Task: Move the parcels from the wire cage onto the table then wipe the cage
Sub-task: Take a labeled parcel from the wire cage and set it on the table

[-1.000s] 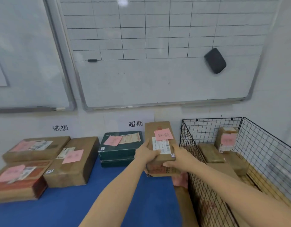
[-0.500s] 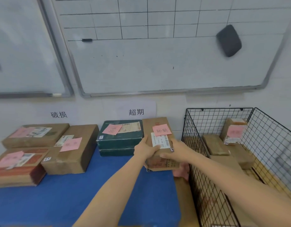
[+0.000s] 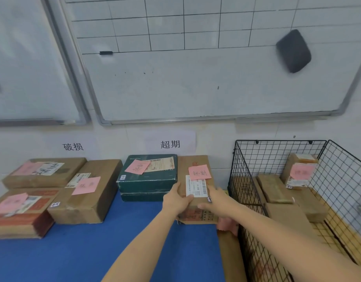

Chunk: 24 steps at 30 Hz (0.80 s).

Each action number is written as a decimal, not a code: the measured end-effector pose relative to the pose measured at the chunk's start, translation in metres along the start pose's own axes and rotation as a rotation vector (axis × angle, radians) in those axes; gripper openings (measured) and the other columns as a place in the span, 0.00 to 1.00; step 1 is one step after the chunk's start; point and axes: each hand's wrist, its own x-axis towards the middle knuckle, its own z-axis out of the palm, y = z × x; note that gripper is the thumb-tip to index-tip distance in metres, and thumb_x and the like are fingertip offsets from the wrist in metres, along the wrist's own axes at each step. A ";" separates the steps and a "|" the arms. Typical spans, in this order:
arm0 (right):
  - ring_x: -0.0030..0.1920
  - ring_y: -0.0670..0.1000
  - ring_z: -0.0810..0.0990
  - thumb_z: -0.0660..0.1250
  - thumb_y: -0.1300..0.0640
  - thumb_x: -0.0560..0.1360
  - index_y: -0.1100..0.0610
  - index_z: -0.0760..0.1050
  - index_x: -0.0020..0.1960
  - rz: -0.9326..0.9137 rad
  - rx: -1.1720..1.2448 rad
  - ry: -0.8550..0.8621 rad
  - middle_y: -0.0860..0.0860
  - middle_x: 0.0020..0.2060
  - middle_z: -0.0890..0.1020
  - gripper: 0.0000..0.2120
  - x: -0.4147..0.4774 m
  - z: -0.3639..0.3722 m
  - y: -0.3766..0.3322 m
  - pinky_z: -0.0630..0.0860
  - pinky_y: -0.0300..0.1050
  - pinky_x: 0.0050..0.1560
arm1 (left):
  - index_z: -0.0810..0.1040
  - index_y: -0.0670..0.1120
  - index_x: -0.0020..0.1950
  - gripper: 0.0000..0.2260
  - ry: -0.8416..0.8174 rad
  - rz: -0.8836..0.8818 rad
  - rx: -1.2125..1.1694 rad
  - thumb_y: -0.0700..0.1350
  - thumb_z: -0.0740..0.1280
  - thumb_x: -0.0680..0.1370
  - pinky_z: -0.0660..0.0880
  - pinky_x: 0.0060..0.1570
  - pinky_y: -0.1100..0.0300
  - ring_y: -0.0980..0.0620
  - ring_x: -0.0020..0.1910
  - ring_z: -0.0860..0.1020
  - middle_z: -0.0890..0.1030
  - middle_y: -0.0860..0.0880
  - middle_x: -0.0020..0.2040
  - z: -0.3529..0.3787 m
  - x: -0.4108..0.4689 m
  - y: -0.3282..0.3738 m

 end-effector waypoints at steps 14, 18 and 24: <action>0.60 0.52 0.76 0.72 0.48 0.71 0.53 0.61 0.72 -0.112 -0.135 0.205 0.52 0.64 0.75 0.34 -0.009 -0.044 -0.018 0.77 0.48 0.55 | 0.63 0.44 0.72 0.26 0.111 0.294 0.519 0.55 0.62 0.78 0.70 0.62 0.49 0.44 0.67 0.67 0.67 0.42 0.70 -0.046 -0.012 0.033; 0.67 0.56 0.71 0.67 0.53 0.76 0.59 0.56 0.76 -0.229 -0.275 0.401 0.57 0.68 0.71 0.34 -0.032 -0.067 -0.037 0.69 0.50 0.66 | 0.67 0.41 0.71 0.25 0.167 0.396 0.696 0.56 0.59 0.80 0.57 0.72 0.44 0.42 0.77 0.48 0.45 0.41 0.78 -0.060 -0.024 0.058; 0.72 0.54 0.65 0.64 0.52 0.78 0.60 0.55 0.77 -0.264 -0.422 0.528 0.55 0.73 0.65 0.32 -0.071 -0.100 -0.032 0.61 0.47 0.70 | 0.47 0.45 0.78 0.32 0.033 0.538 0.759 0.56 0.56 0.81 0.52 0.74 0.46 0.44 0.77 0.47 0.46 0.43 0.78 -0.047 -0.035 0.092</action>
